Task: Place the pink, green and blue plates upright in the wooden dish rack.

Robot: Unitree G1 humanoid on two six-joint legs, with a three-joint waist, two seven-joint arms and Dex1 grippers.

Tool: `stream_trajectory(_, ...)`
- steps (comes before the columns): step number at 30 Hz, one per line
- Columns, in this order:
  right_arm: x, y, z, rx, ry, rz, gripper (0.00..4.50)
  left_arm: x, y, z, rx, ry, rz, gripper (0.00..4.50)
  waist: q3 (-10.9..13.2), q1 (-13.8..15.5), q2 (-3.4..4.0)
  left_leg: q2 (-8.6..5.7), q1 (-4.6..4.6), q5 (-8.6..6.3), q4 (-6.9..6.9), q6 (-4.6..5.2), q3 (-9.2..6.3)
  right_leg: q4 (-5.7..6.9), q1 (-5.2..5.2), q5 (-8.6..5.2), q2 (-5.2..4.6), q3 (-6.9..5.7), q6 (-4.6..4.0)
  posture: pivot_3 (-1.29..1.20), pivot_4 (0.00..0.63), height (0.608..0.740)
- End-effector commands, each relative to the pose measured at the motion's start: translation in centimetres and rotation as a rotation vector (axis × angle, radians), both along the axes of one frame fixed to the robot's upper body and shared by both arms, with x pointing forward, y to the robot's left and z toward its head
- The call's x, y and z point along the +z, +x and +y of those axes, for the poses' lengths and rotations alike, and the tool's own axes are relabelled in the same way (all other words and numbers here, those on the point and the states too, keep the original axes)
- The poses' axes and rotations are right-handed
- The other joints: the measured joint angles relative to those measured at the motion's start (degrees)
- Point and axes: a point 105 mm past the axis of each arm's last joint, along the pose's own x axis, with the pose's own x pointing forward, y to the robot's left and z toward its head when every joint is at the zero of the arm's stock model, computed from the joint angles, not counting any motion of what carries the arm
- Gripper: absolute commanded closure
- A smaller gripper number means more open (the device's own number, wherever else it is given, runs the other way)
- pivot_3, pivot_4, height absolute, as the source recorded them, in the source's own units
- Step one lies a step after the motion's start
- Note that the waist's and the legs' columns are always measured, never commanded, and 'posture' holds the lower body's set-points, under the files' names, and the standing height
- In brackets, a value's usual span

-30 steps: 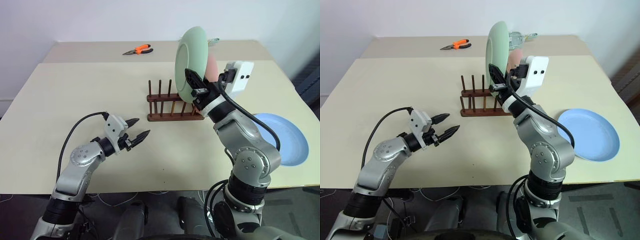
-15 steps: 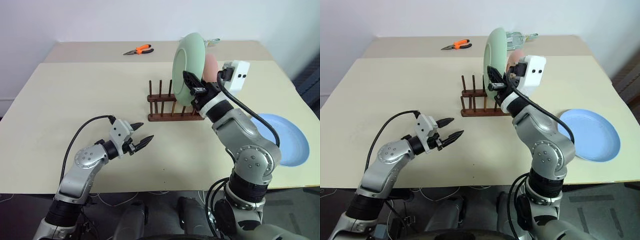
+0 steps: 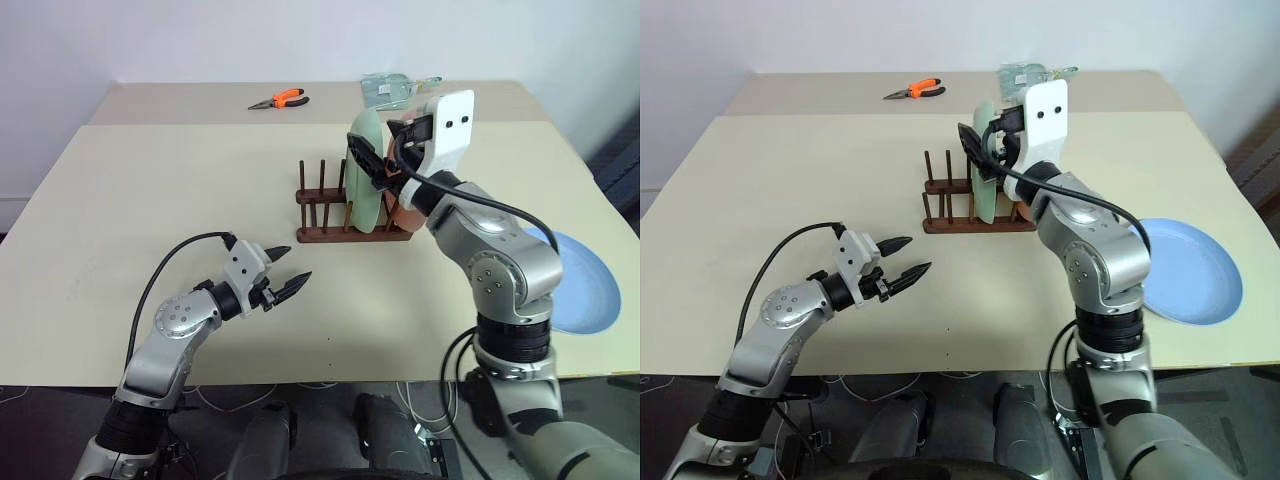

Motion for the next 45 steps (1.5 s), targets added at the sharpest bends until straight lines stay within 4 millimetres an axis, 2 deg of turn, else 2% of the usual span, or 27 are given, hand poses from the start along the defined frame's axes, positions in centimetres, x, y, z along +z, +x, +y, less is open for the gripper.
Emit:
stream_trajectory(1,5.3,-2.6,-0.7,0.030,-0.060,-0.284,0.95,1.2,-0.3,-0.6,-0.023,-0.008,-0.052,1.39,0.0,0.0,-0.01,0.01,0.00,0.00,0.00,0.00,0.00,-0.01,0.01,-0.04,0.00,0.00,0.07,0.00,0.150,0.740)
stream_trajectory(4,7.3,-3.4,-4.0,0.003,-0.093,-0.347,0.95,1.3,-0.2,-0.8,-0.034,-0.007,-0.052,1.39,0.0,0.2,-0.02,0.01,0.00,0.00,0.03,0.01,-0.01,-0.03,0.06,-0.09,-0.01,-0.01,0.13,0.00,0.150,0.740)
stream_trajectory(5,7.4,-3.5,-5.3,-0.021,-0.108,-0.340,0.41,1.3,-0.1,-0.9,-0.040,-0.007,-0.053,1.39,0.0,0.5,-0.04,0.01,0.00,-0.01,0.05,0.02,-0.02,-0.05,0.11,-0.09,-0.01,-0.02,0.14,0.00,0.150,0.740)
stream_trajectory(6,7.2,-3.6,-7.1,-0.059,-0.127,-0.319,0.08,1.3,0.0,-1.1,-0.050,-0.008,-0.054,1.39,0.0,0.6,-0.05,0.00,0.00,-0.03,0.12,0.05,-0.08,-0.11,0.22,-0.13,-0.02,-0.07,0.16,0.00,0.150,0.740)
stream_trajectory(7,6.7,-3.6,-8.7,-0.095,-0.141,-0.286,0.03,1.4,0.0,-1.2,-0.059,-0.009,-0.055,1.39,0.0,0.9,-0.06,-0.01,0.00,-0.04,0.12,0.07,-0.09,-0.17,0.26,-0.13,-0.04,-0.08,0.15,0.00,0.150,0.740)
stream_trajectory(8,5.7,-3.5,-10.3,-0.138,-0.173,-0.233,0.03,1.5,0.1,-1.4,-0.072,-0.011,-0.055,1.39,0.0,1.2,-0.07,-0.01,0.01,-0.06,0.12,0.10,-0.09,-0.28,0.33,-0.13,-0.05,-0.10,0.15,0.00,0.150,0.740)
stream_trajectory(9,2.7,-3.5,-12.5,-0.197,-0.271,-0.118,0.03,1.6,0.1,-1.9,-0.101,-0.015,-0.056,1.39,0.0,1.6,-0.08,-0.01,0.03,-0.09,0.12,0.15,-0.09,-0.42,0.42,-0.13,-0.05,-0.12,0.14,0.00,0.150,0.740)
stream_trajectory(11,-1.3,-4.0,-14.9,-0.252,-0.412,0.037,0.03,1.8,0.0,-2.5,-0.142,-0.020,-0.055,1.39,0.0,1.9,-0.09,-0.02,0.02,-0.15,0.15,0.25,-0.09,-0.63,0.56,-0.12,-0.08,-0.19,0.11,0.00,0.150,0.740)
stream_trajectory(13,-4.8,-4.9,-16.4,-0.278,-0.458,0.175,0.03,2.1,-0.2,-3.4,-0.196,-0.039,-0.041,1.39,0.0,1.7,-0.02,-0.07,-0.03,-0.19,0.14,0.33,0.01,-0.73,0.56,-0.04,-0.20,-0.16,0.00,0.00,0.150,0.740)
stream_trajectory(15,-8.2,-5.8,-17.2,-0.302,-0.433,0.299,0.03,2.7,-0.9,-4.7,-0.280,-0.080,-0.005,1.39,0.0,1.4,0.17,-0.08,-0.02,-0.23,0.17,0.39,0.22,-0.72,0.50,-0.03,-0.28,-0.02,0.03,0.00,0.150,0.740)
stream_trajectory(18,-10.9,-6.6,-17.7,-0.346,-0.403,0.394,0.03,3.1,-1.8,-5.9,-0.375,-0.106,0.039,1.39,0.0,1.1,0.21,-0.01,0.05,-0.24,0.20,0.40,0.29,-0.67,0.50,-0.10,-0.19,0.03,0.17,0.00,0.150,0.740)
stream_trajectory(21,-14.0,-7.3,-19.6,-0.460,-0.439,0.536,0.03,3.0,-2.9,-6.7,-0.470,-0.075,0.074,1.39,0.0,1.1,0.26,-0.01,0.10,-0.24,0.27,0.40,0.30,-0.57,0.51,-0.13,-0.19,0.03,0.19,0.00,0.150,0.740)
stream_trajectory(23,-15.1,-7.5,-20.1,-0.496,-0.453,0.584,0.03,2.8,-3.2,-6.8,-0.492,-0.059,0.079,1.39,0.0,1.4,0.25,-0.01,0.07,-0.24,0.28,0.40,0.27,-0.59,0.52,-0.13,-0.18,0.01,0.18,0.00,0.150,0.740)
stream_trajectory(26,-16.2,-7.5,-21.1,-0.564,-0.463,0.625,0.89,2.9,-3.2,-6.8,-0.490,-0.057,0.078,1.39,0.0,1.6,0.24,-0.02,0.02,-0.24,0.27,0.40,0.27,-0.69,0.52,-0.13,-0.20,0.01,0.18,0.00,0.150,0.740)
stream_trajectory(29,-16.6,-7.3,-21.7,-0.608,-0.455,0.635,2.44,2.9,-3.2,-6.6,-0.485,-0.056,0.079,1.39,0.0,1.6,0.23,-0.03,0.01,-0.24,0.25,0.40,0.25,-0.71,0.52,-0.13,-0.21,0.00,0.17,0.00,0.150,0.740)
stream_trajectory(33,-16.0,-6.6,-22.0,-0.653,-0.405,0.620,4.43,2.5,-3.1,-6.3,-0.465,-0.043,0.081,1.39,0.0,1.5,0.22,-0.03,0.02,-0.24,0.26,0.40,0.23,-0.70,0.53,-0.13,-0.21,-0.01,0.18,0.00,0.150,0.740)
stream_trajectory(35,-15.2,-6.1,-21.9,-0.668,-0.358,0.597,4.43,2.3,-3.0,-6.1,-0.457,-0.038,0.080,1.39,0.0,1.4,0.21,-0.03,0.04,-0.24,0.28,0.40,0.25,-0.70,0.54,-0.13,-0.20,-0.01,0.18,0.00,0.150,0.740)
stream_trajectory(37,-13.3,-5.3,-21.6,-0.669,-0.276,0.534,4.43,2.2,-2.8,-5.9,-0.442,-0.036,0.080,1.39,0.0,1.4,0.23,-0.01,0.06,-0.24,0.26,0.40,0.23,-0.69,0.55,-0.13,-0.18,-0.02,0.18,0.00,0.150,0.740)
stream_trajectory(40,-7.7,-3.9,-20.5,-0.626,-0.189,0.310,4.43,2.2,-1.8,-4.9,-0.387,-0.030,0.064,1.39,0.1,1.4,0.33,-0.03,0.03,-0.24,0.26,0.40,0.22,-0.69,0.52,-0.12,-0.19,-0.01,0.18,0.00,0.150,0.740)
stream_trajectory(42,-2.7,-3.4,-19.8,-0.593,-0.083,0.120,4.43,2.3,-0.9,-3.9,-0.335,-0.023,0.043,1.39,0.1,1.4,0.39,-0.03,0.04,-0.23,0.26,0.40,0.23,-0.68,0.53,-0.12,-0.19,-0.01,0.18,0.00,0.150,0.740)
stream_trajectory(43,-1.2,-3.4,-19.6,-0.580,-0.050,0.066,4.43,2.4,-0.6,-3.6,-0.319,-0.021,0.037,1.39,0.1,1.4,0.41,-0.03,0.04,-0.23,0.25,0.40,0.23,-0.69,0.52,-0.12,-0.18,-0.01,0.18,0.00,0.150,0.740)
stream_trajectory(45,4.2,-3.8,-17.0,-0.421,0.084,-0.125,4.43,2.7,0.6,-2.4,-0.254,-0.021,0.005,1.39,0.1,1.5,0.41,-0.02,0.05,-0.23,0.20,0.40,0.17,-0.68,0.52,-0.12,-0.17,-0.07,0.18,0.00,0.150,0.740)
